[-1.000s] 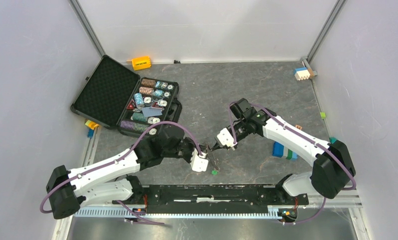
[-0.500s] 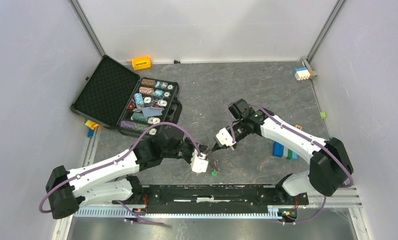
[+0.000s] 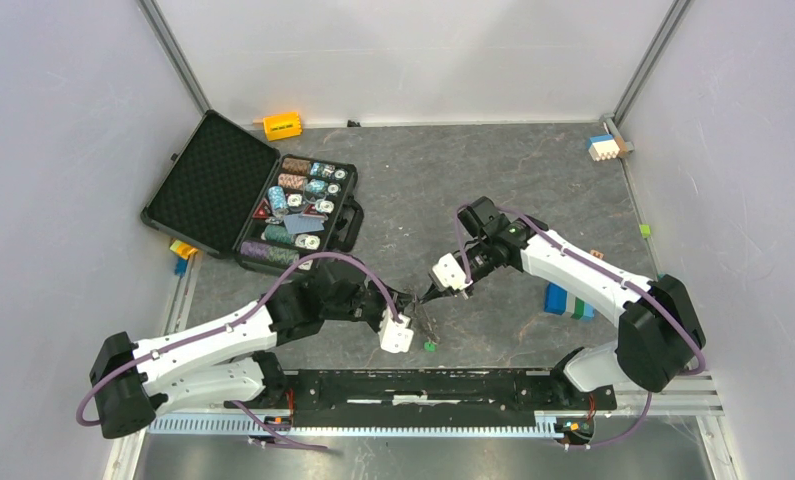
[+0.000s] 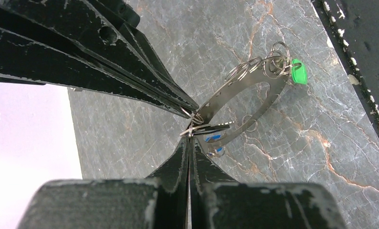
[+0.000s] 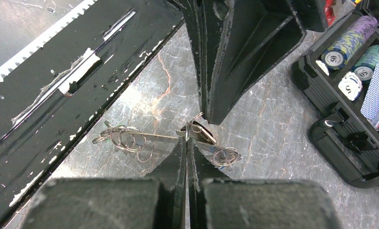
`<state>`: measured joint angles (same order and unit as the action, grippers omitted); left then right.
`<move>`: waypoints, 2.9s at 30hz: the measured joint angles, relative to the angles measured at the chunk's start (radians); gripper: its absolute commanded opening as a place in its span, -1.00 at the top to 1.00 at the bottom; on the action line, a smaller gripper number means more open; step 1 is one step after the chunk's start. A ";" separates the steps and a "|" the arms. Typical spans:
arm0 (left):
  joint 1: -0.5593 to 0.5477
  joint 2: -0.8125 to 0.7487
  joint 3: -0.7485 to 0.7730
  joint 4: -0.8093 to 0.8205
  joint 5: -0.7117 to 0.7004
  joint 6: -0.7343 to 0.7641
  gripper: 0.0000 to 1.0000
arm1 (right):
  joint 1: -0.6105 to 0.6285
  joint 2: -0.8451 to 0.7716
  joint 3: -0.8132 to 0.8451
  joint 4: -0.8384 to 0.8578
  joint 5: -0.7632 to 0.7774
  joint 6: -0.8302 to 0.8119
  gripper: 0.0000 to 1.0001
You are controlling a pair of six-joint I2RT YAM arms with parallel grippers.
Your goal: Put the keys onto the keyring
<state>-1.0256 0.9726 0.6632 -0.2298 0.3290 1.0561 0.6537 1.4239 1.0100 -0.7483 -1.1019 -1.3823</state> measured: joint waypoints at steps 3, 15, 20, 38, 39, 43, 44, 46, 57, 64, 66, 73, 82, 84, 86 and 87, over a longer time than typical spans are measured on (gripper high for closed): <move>-0.004 -0.002 -0.005 0.001 -0.006 0.010 0.96 | -0.002 0.000 0.000 0.000 -0.004 0.002 1.00; -0.016 -0.005 -0.006 0.003 -0.020 0.023 0.96 | -0.002 0.004 -0.001 0.004 -0.012 0.007 1.00; -0.021 -0.005 -0.006 0.006 -0.025 0.023 0.95 | -0.002 0.014 -0.001 0.007 -0.014 0.008 1.00; -0.026 -0.027 -0.035 0.023 -0.032 0.039 0.96 | -0.006 0.016 -0.001 0.009 -0.019 0.014 1.00; -0.026 -0.028 -0.037 0.023 -0.032 0.039 0.95 | -0.008 0.016 -0.001 0.009 -0.020 0.015 1.00; -0.026 -0.031 -0.037 0.023 -0.032 0.044 0.96 | -0.010 0.016 -0.001 0.009 -0.023 0.016 1.00; -0.026 -0.031 -0.037 0.023 -0.032 0.045 0.96 | -0.011 0.016 -0.001 0.009 -0.023 0.016 1.00; -0.026 -0.031 -0.037 0.023 -0.032 0.045 0.96 | -0.011 0.016 -0.001 0.010 -0.023 0.017 1.00; -0.031 -0.032 -0.048 0.024 -0.037 0.066 0.96 | -0.021 0.016 -0.001 0.011 -0.037 0.024 1.00; -0.032 -0.032 -0.048 0.029 -0.044 0.068 0.95 | -0.035 0.017 -0.004 0.027 -0.075 0.047 1.00; -0.032 -0.031 -0.049 0.032 -0.052 0.068 0.96 | -0.040 0.017 -0.015 0.050 -0.089 0.068 1.00; -0.036 -0.014 -0.048 0.061 -0.089 0.061 0.96 | -0.054 0.016 -0.061 0.159 -0.122 0.169 1.00; -0.037 -0.008 -0.049 0.069 -0.122 0.060 0.95 | -0.076 -0.006 -0.103 0.306 -0.140 0.353 1.00; -0.037 -0.008 -0.048 0.069 -0.126 0.060 0.96 | -0.080 -0.013 -0.106 0.330 -0.148 0.388 1.00; -0.037 -0.009 -0.048 0.070 -0.129 0.060 0.96 | -0.084 -0.017 -0.110 0.353 -0.151 0.416 1.00; -0.036 -0.009 -0.048 0.072 -0.130 0.060 0.96 | -0.085 -0.017 -0.113 0.364 -0.153 0.429 1.00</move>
<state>-1.0618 0.9638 0.6147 -0.1581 0.1993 1.1160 0.5686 1.4067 0.8974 -0.3847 -1.2552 -0.9531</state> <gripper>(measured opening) 0.029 0.006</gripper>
